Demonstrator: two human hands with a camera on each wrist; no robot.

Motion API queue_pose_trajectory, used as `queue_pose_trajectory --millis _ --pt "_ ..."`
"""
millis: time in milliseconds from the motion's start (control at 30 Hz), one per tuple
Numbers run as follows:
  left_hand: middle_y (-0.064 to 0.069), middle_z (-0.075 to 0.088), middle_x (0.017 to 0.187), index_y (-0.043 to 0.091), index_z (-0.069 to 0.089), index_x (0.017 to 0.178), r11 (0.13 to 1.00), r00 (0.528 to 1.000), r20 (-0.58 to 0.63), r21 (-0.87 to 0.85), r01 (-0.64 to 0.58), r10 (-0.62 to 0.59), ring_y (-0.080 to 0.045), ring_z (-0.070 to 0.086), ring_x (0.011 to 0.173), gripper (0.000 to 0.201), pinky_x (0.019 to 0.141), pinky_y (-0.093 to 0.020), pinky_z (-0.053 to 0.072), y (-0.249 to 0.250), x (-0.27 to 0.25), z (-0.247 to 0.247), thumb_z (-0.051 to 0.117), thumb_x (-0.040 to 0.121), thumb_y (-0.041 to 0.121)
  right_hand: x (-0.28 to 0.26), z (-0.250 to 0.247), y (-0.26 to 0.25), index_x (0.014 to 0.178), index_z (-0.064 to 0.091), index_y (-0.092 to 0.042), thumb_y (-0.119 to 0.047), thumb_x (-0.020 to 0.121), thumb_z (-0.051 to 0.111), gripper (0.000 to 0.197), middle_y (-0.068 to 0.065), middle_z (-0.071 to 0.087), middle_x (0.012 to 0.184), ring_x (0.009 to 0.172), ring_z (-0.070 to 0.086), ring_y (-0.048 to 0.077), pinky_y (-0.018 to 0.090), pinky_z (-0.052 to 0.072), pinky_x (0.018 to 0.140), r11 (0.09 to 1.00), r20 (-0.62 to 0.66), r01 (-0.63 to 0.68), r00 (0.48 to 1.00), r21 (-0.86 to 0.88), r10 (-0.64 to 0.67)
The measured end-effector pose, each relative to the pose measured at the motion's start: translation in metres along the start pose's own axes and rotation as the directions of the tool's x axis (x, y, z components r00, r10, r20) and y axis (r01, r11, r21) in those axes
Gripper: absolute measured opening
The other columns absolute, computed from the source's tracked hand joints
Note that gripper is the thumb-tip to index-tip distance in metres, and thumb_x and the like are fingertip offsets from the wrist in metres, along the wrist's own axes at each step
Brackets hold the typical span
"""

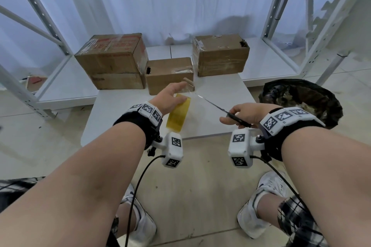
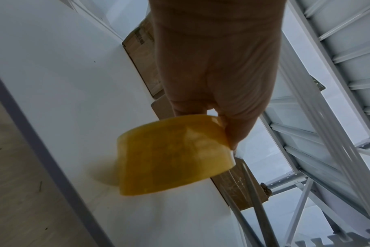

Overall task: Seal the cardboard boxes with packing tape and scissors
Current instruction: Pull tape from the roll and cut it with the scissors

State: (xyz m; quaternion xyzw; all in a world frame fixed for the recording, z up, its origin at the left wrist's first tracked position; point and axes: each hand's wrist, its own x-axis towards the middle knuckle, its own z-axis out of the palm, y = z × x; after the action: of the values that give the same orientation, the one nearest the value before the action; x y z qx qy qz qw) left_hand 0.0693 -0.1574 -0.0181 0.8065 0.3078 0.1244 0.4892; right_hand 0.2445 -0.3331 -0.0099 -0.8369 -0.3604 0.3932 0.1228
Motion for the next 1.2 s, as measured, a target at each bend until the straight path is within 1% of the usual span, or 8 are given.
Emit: queue_pose_trajectory --millis 100,300,467,600,700,800,1067,1200 --pt "-0.001 0.04 0.145 0.019 0.043 0.142 1.0 0.999 0.041 0.008 -0.022 0.022 -0.018 0.041 0.132 0.05 0.112 -0.043 0.035 0.0 -0.001 0.0 0.057 0.094 0.01 0.0 -0.001 0.001 0.106 0.06 -0.022 -0.057 0.074 0.072 0.049 0.009 0.065 0.11 0.085 0.062 0.016 0.036 0.048 0.095 0.998 0.03 0.053 0.998 0.032 -0.054" --pt "0.002 0.042 0.143 0.023 0.046 0.138 1.0 0.995 0.099 0.001 -0.027 0.027 -0.018 0.042 0.131 0.048 0.112 -0.042 0.035 -0.002 0.0 -0.001 0.058 0.093 0.01 0.006 -0.007 -0.013 0.097 0.061 -0.024 -0.054 0.076 0.072 0.038 0.002 0.063 0.097 0.079 0.059 0.013 0.034 0.047 0.091 0.996 0.065 0.09 0.994 -0.012 -0.09" --pt "0.005 0.04 0.143 0.026 0.046 0.137 0.999 0.99 0.134 -0.013 -0.034 0.035 -0.018 0.044 0.129 0.048 0.111 -0.039 0.037 -0.003 0.001 -0.003 0.058 0.094 0.01 0.013 -0.009 -0.024 0.1 0.064 -0.025 -0.053 0.075 0.073 0.039 0.001 0.065 0.099 0.08 0.061 0.011 0.028 0.047 0.081 0.991 0.061 0.135 0.989 0.001 -0.135" --pt "0.005 0.042 0.141 0.027 0.047 0.135 0.999 0.99 0.135 -0.02 -0.034 0.036 -0.018 0.044 0.128 0.047 0.109 -0.037 0.038 -0.005 0.001 -0.004 0.059 0.093 0.009 0.017 -0.007 -0.027 0.095 0.067 -0.027 -0.055 0.07 0.076 0.039 0.0 0.067 0.091 0.077 0.062 0.011 0.029 0.048 0.079 0.988 0.06 0.154 0.986 -0.003 -0.154" --pt "0.006 0.044 0.136 0.025 0.047 0.136 0.999 0.99 0.134 -0.014 -0.04 0.041 -0.013 0.044 0.125 0.047 0.103 -0.028 0.039 -0.004 0.001 -0.004 0.058 0.093 0.008 0.02 -0.008 -0.026 0.09 0.069 -0.03 -0.06 0.063 0.077 0.041 -0.002 0.068 0.085 0.073 0.063 0.01 0.032 0.053 0.082 0.985 0.037 0.174 0.984 -0.015 -0.173" --pt "0.01 0.044 0.13 0.026 0.048 0.135 0.999 0.988 0.145 -0.017 -0.045 0.047 -0.012 0.047 0.12 0.047 0.099 -0.026 0.041 -0.003 0.001 -0.004 0.058 0.093 0.008 0.02 -0.01 -0.025 0.087 0.07 -0.033 -0.062 0.061 0.077 0.04 -0.002 0.069 0.082 0.068 0.063 0.009 0.032 0.055 0.083 0.981 0.03 0.19 0.981 -0.046 -0.189" --pt "0.011 0.044 0.13 0.025 0.047 0.137 0.999 0.985 0.168 0.014 -0.035 0.032 -0.017 0.055 0.11 0.049 0.086 -0.018 0.047 0.001 0.001 -0.003 0.058 0.093 0.008 0.013 -0.016 -0.028 0.087 0.07 -0.028 -0.052 0.067 0.079 0.033 0.0 0.067 0.08 0.065 0.061 0.01 0.03 0.055 0.082 0.979 0.024 0.187 0.982 -0.078 -0.186" --pt "0.012 0.045 0.129 0.027 0.047 0.138 0.999 0.984 0.179 0.034 -0.03 0.024 -0.023 0.056 0.11 0.049 0.092 -0.024 0.048 0.002 -0.001 -0.003 0.058 0.093 0.009 0.013 -0.019 -0.029 0.086 0.07 -0.024 -0.049 0.065 0.081 0.034 0.002 0.067 0.079 0.066 0.06 0.013 0.033 0.055 0.082 0.98 0.017 0.174 0.985 -0.098 -0.173"
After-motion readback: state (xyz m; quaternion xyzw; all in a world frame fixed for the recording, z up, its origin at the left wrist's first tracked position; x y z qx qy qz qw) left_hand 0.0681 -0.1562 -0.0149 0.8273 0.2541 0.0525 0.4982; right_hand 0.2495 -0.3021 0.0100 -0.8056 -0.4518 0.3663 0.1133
